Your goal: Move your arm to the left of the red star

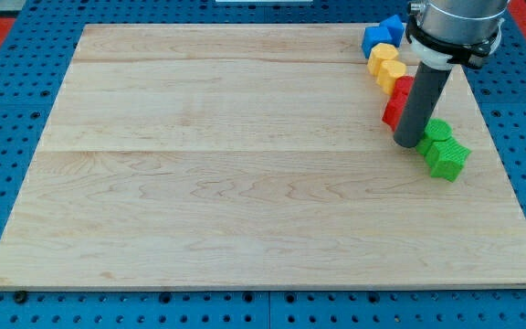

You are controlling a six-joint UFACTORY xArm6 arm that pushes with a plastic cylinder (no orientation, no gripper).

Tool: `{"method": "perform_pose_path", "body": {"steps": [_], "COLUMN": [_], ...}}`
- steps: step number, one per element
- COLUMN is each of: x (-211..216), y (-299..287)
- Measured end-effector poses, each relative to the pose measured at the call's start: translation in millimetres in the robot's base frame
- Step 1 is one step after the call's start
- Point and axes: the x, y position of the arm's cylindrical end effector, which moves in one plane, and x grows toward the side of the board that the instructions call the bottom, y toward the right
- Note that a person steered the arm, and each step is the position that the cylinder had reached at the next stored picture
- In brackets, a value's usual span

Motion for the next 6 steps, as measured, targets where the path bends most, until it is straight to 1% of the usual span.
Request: {"method": "perform_pose_path", "body": {"steps": [1,2,3,4,6], "x": [8,1,-26,-43,-43], "y": [-32,-84,-103,-100,-60]}}
